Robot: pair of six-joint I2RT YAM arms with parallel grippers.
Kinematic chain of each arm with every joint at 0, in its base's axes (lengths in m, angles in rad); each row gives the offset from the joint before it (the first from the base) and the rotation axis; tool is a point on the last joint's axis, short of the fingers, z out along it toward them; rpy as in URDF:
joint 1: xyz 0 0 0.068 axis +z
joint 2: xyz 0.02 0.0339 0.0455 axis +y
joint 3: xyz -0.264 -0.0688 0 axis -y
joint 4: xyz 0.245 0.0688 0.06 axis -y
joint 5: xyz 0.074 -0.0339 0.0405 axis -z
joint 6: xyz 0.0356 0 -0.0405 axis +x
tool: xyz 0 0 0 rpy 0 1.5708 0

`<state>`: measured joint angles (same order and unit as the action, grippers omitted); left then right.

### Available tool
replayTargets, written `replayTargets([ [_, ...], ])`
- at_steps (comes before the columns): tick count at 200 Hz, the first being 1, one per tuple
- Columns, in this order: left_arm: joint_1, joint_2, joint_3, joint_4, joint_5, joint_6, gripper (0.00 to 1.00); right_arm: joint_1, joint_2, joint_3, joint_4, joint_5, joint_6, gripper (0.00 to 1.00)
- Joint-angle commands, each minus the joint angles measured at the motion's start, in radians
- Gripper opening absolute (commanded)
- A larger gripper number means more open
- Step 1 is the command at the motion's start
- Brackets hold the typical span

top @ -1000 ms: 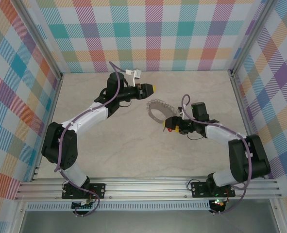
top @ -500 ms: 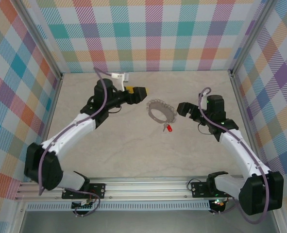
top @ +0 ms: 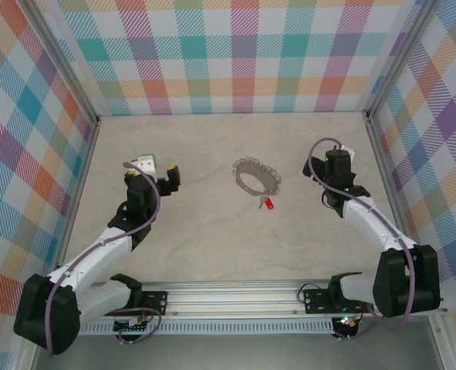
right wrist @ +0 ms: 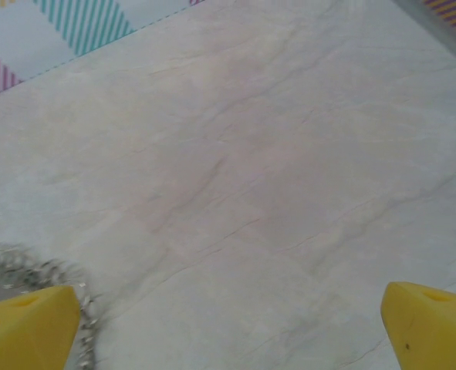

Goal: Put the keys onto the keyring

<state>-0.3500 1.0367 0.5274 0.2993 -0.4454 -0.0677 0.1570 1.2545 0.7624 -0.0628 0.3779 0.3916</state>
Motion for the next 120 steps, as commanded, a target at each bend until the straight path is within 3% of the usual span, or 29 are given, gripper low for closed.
replayTargets([
  [1,0.07,0.019,-0.048,0.111,-0.086,0.049,1.0,-0.011,0.012,-0.04,0.125,0.076,-0.107,1.0],
  [35,0.137,0.129,-0.141,0.251,-0.076,0.056,1.0,-0.04,0.066,-0.111,0.26,0.118,-0.173,1.0],
  [68,0.153,0.27,-0.203,0.423,-0.037,0.07,1.0,-0.066,0.137,-0.213,0.5,0.115,-0.257,1.0],
  [93,0.175,0.324,-0.202,0.502,0.018,0.076,1.0,-0.087,0.163,-0.304,0.681,0.033,-0.279,1.0],
  [107,0.19,0.37,-0.201,0.548,0.061,0.081,1.0,-0.093,0.197,-0.372,0.868,0.013,-0.288,1.0],
  [120,0.199,0.41,-0.201,0.587,0.092,0.088,1.0,-0.107,0.182,-0.385,0.863,-0.072,-0.298,1.0],
])
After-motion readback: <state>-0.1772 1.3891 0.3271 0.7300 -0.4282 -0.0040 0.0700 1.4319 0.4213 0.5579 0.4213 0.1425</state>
